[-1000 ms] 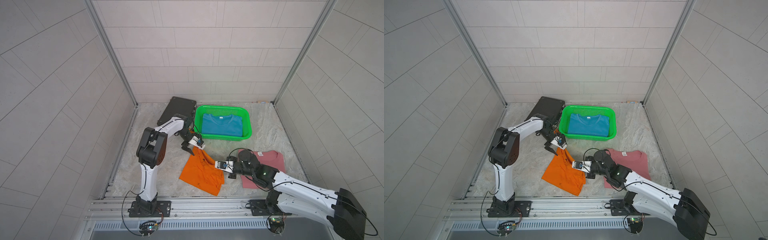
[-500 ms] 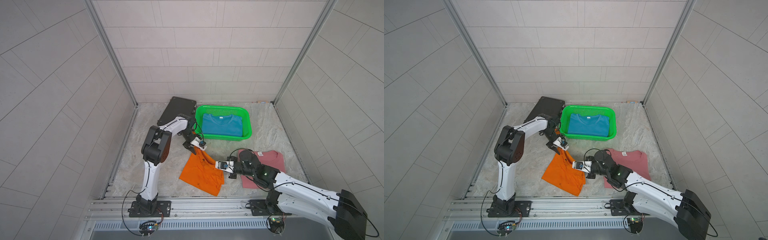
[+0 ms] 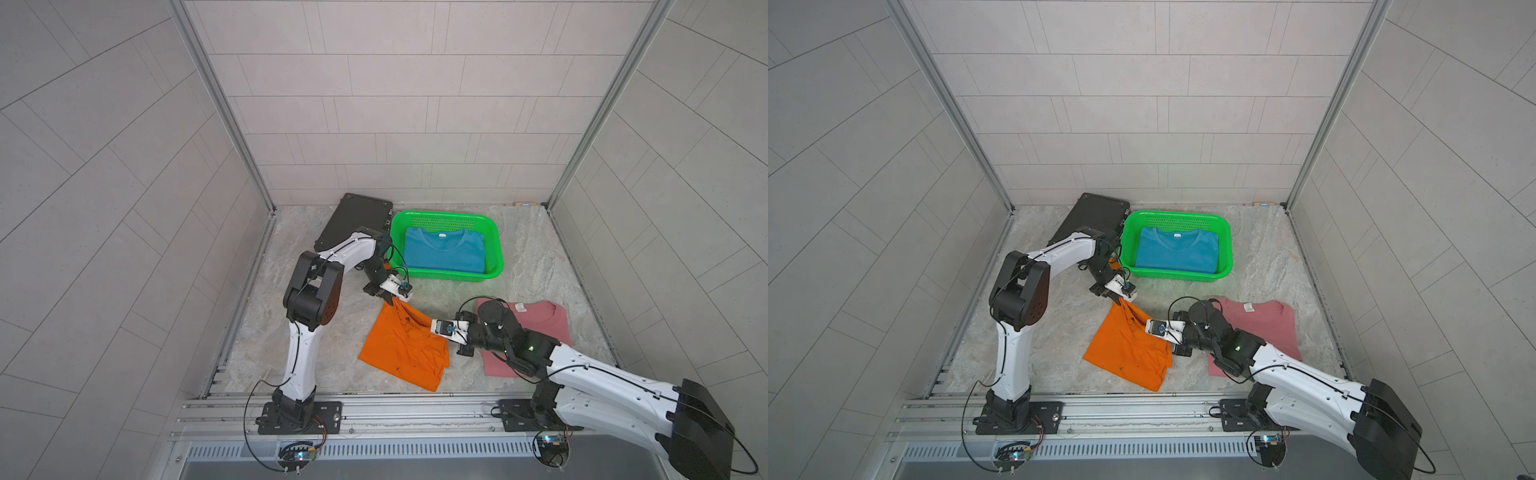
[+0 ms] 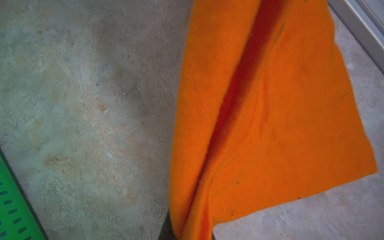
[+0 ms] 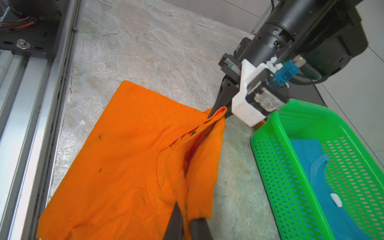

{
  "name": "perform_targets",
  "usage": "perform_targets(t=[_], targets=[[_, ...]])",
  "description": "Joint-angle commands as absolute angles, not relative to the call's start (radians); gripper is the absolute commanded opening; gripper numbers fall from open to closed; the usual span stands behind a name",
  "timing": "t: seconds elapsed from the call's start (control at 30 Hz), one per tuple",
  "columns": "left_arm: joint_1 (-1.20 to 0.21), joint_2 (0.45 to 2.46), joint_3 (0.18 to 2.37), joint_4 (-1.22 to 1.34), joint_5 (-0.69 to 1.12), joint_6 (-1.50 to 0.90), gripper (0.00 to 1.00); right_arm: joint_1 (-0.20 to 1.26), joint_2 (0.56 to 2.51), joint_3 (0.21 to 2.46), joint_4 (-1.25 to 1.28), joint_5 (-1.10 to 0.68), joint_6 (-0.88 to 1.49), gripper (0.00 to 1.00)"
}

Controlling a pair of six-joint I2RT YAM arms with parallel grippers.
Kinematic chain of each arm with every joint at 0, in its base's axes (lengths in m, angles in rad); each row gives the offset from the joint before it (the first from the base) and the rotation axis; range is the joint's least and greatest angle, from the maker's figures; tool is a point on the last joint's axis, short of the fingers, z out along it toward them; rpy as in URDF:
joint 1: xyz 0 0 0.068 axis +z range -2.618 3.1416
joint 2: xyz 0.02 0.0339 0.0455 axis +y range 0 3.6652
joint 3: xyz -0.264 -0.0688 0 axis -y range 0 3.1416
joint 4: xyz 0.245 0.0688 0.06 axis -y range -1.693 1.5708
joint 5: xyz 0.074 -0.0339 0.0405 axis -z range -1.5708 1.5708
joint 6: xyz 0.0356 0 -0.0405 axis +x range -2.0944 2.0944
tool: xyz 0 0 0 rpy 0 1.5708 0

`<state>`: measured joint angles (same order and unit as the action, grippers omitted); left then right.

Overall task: Put the folded t-shirts into the basket
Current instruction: Pick up the T-shirt from the center of the board.

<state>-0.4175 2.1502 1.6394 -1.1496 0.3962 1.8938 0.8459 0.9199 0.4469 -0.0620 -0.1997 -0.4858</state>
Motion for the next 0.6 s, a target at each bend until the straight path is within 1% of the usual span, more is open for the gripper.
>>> perform_targets(t=[0.0,0.03,0.1,0.27,0.4,0.47,0.57], targets=[[-0.420,2.098,1.667,-1.181,0.412,1.782,0.11,0.827,0.920,0.500,-0.074,-0.157,-0.382,0.00],[-0.420,2.089,1.669,-1.184,0.408,1.752,0.11,0.809,0.920,0.511,-0.079,-0.173,-0.351,0.00],[-0.420,2.074,1.677,-1.211,0.403,1.699,0.08,0.781,0.920,0.534,-0.080,-0.201,-0.286,0.00],[-0.422,2.052,1.740,-1.342,0.396,1.581,0.06,0.718,0.926,0.595,-0.117,-0.216,-0.145,0.00],[-0.422,2.010,1.777,-1.362,0.430,1.433,0.05,0.666,0.918,0.641,-0.149,-0.254,-0.074,0.00],[-0.422,1.983,1.803,-1.360,0.453,1.362,0.01,0.625,0.915,0.664,-0.160,-0.283,-0.036,0.00],[-0.425,1.953,1.872,-1.376,0.477,1.285,0.00,0.553,0.913,0.699,-0.191,-0.310,0.019,0.00]])
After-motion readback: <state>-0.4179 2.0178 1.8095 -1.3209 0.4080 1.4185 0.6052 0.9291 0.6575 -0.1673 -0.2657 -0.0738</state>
